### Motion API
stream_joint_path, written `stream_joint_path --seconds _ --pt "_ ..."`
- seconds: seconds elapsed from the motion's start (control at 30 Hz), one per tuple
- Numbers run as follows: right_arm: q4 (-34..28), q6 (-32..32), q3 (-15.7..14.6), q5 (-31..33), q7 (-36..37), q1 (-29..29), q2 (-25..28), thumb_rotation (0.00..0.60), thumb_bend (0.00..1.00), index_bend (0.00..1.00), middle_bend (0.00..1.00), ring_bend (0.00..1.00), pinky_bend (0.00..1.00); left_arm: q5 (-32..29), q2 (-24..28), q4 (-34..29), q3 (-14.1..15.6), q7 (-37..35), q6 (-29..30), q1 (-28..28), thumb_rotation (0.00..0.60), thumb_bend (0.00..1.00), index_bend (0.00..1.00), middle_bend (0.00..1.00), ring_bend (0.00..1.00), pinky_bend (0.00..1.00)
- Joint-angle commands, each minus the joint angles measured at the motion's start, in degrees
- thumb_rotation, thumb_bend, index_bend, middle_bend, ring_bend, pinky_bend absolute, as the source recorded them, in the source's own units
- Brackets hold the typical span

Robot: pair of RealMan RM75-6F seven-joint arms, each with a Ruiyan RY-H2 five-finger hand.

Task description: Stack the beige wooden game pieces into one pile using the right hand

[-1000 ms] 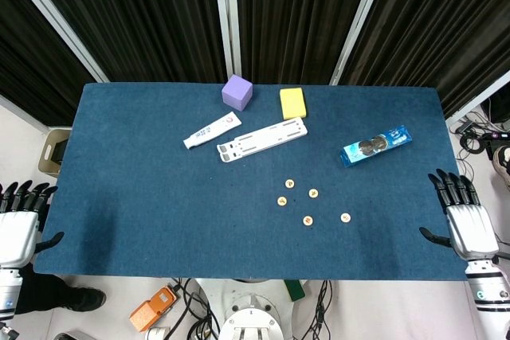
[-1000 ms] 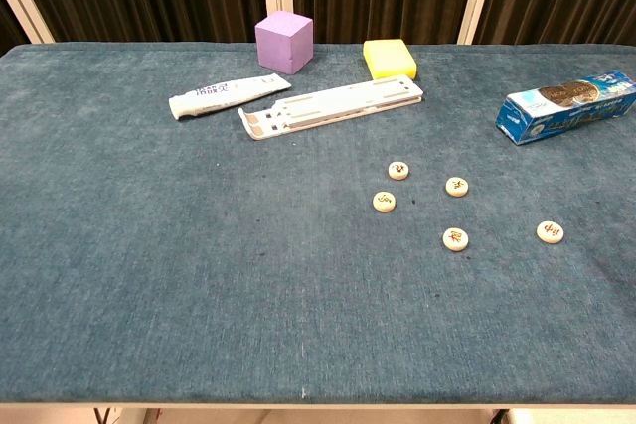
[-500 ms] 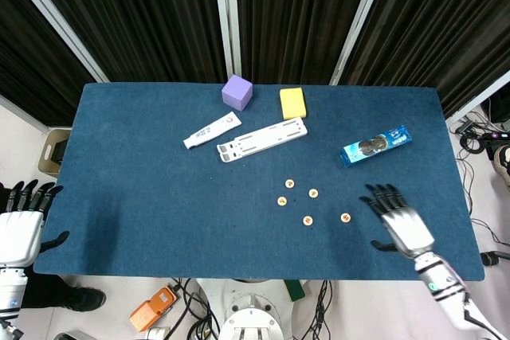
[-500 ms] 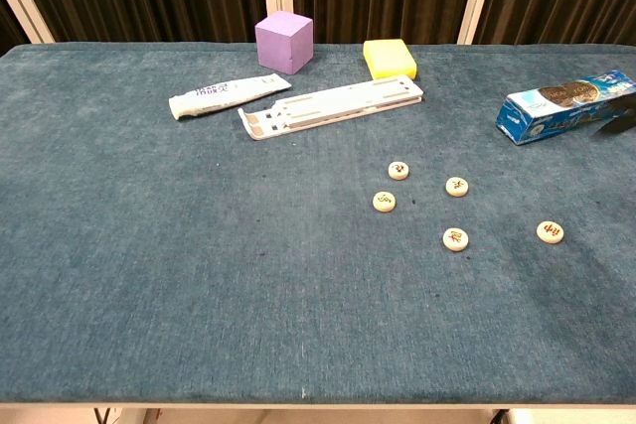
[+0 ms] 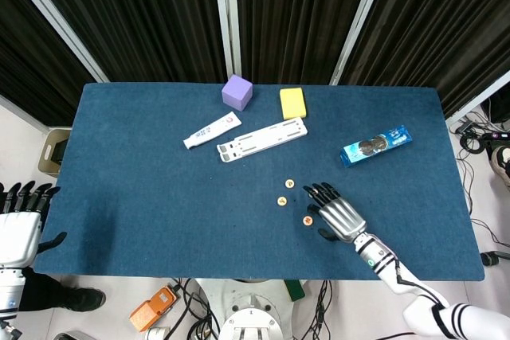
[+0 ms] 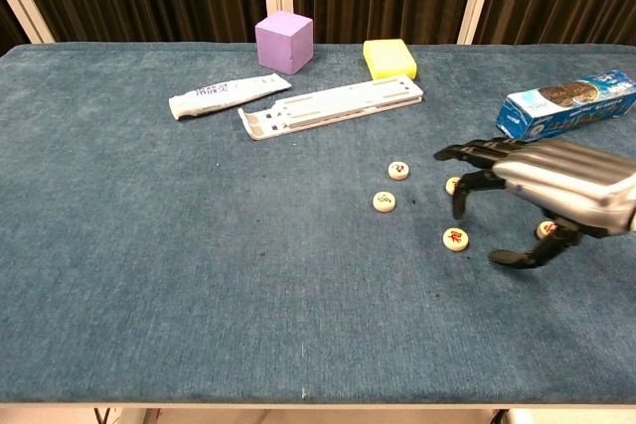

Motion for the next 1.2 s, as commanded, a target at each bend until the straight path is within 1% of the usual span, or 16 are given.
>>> stream_joint_path --seconds 0.03,0.37,0.47,0.63,0.77,0.87,1.03,1.2 --pt "0.48 -0.21 0.04 0.47 0.18 0.57 -0.66 0.6 0.44 0.45 0.07 0.03 0.12 -0.2 -0.04 0.25 0.03 -0.25 0.01 0.18 0.6 0.0 0.18 0.14 0.08 0.0" --pt "2.08 -1.01 -0.66 1.31 0.16 2.48 -2.86 0.6 0.51 0.49 0.1 0.05 0.13 -0.37 -0.18 0.95 0.04 -0.85 0.18 0.52 0.6 0.0 0.18 0.14 0.08 0.0" --pt "2.38 -1.22 -0.86 1.79 -0.09 2.81 -3.34 0.6 0.51 0.5 0.11 0.06 0.13 -0.47 -0.25 1.19 0.03 -1.07 0.12 0.58 0.6 0.0 0.18 0.14 0.08 0.0" --pt "2.52 -0.46 -0.82 2.42 0.0 2.95 -3.53 0.6 0.54 0.54 0.13 0.07 0.13 -0.58 -0.37 1.63 0.05 -1.48 0.11 0.72 0.6 0.0 0.18 0.14 0.08 0.0" --pt "2.03 0.36 0.25 3.21 0.35 3.48 -3.12 0.6 0.55 0.55 0.14 0.07 0.14 -0.52 -0.46 1.91 0.01 -1.62 0.12 0.73 0.6 0.0 0.18 0.14 0.08 0.0" --pt "1.57 0.09 1.68 4.02 0.2 4.66 -3.12 0.6 0.55 0.55 0.14 0.07 0.14 -0.39 -0.49 1.89 -0.03 -1.58 0.19 0.71 0.6 0.0 0.18 0.14 0.08 0.0" --pt "2.1 -2.27 3.71 6.12 -1.18 7.29 -4.52 0.6 0.55 0.54 0.14 0.07 0.14 -0.35 -0.49 1.78 -0.02 -1.48 0.28 0.8 0.6 0.0 0.18 0.14 0.08 0.0" --pt "3.77 -4.25 4.56 7.63 -2.57 9.44 -6.71 0.6 0.55 0.53 0.14 0.07 0.14 -0.72 -0.47 1.86 -0.01 -1.53 0.22 1.02 0.6 0.0 0.18 0.14 0.08 0.0"
